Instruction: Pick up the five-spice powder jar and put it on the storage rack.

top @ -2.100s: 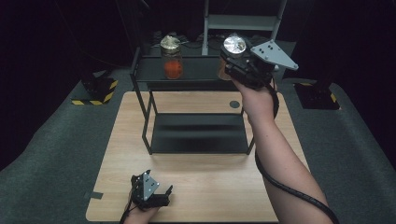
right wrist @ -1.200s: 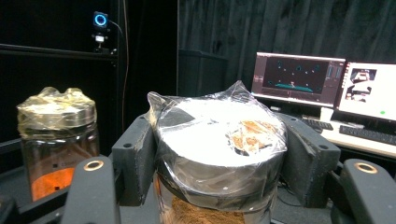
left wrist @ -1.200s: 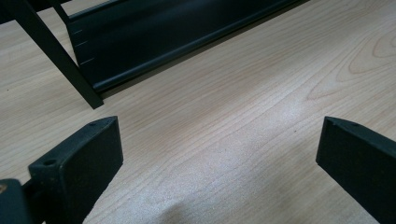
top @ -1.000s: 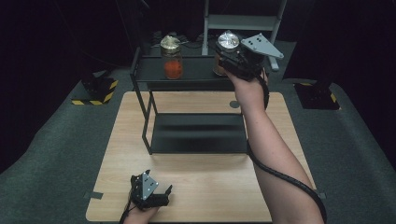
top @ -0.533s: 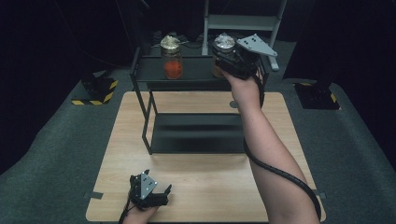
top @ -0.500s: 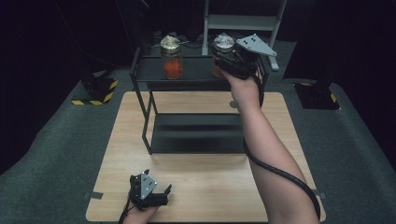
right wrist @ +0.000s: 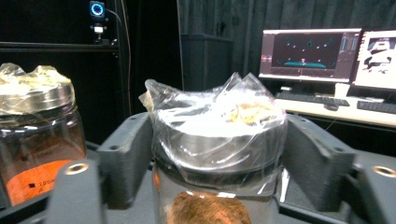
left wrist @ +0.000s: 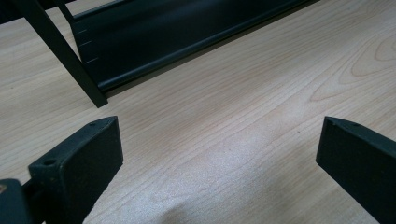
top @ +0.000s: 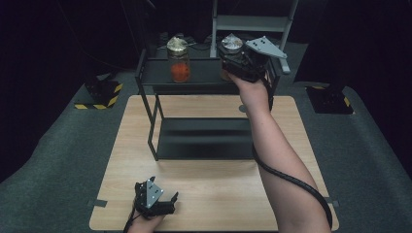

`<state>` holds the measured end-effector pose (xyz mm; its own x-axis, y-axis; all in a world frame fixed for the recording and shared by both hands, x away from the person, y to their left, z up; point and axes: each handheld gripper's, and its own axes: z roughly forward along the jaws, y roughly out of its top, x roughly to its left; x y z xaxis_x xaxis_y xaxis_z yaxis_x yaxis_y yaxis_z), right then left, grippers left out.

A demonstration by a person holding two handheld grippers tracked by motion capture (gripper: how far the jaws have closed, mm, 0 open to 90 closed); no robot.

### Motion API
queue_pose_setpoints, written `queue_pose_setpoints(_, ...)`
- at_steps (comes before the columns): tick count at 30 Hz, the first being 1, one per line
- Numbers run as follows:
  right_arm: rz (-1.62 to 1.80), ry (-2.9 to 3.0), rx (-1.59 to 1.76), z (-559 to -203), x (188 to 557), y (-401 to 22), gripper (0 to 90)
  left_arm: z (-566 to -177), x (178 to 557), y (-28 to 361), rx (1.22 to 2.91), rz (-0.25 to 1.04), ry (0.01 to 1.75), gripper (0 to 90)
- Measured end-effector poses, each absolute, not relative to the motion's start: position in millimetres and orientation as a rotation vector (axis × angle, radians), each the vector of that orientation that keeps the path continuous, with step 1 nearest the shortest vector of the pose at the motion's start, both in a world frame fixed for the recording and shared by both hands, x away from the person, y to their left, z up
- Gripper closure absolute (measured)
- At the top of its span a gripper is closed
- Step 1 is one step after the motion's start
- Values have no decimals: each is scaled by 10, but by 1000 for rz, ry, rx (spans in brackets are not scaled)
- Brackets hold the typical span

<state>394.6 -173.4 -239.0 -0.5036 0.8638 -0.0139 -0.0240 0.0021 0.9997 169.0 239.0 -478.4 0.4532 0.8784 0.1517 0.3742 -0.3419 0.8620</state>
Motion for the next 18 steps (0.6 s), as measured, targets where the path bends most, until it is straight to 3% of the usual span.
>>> queue_pose_setpoints(6,1596,1538,879,-2417,3860,-1735,0,-4784,1686,2391,1913,808,1052,8)
queue_pose_setpoints(18,1633,1515,886,-2437,3607,-1845,0,-4777,1686,2368,1926,817,1048,7)
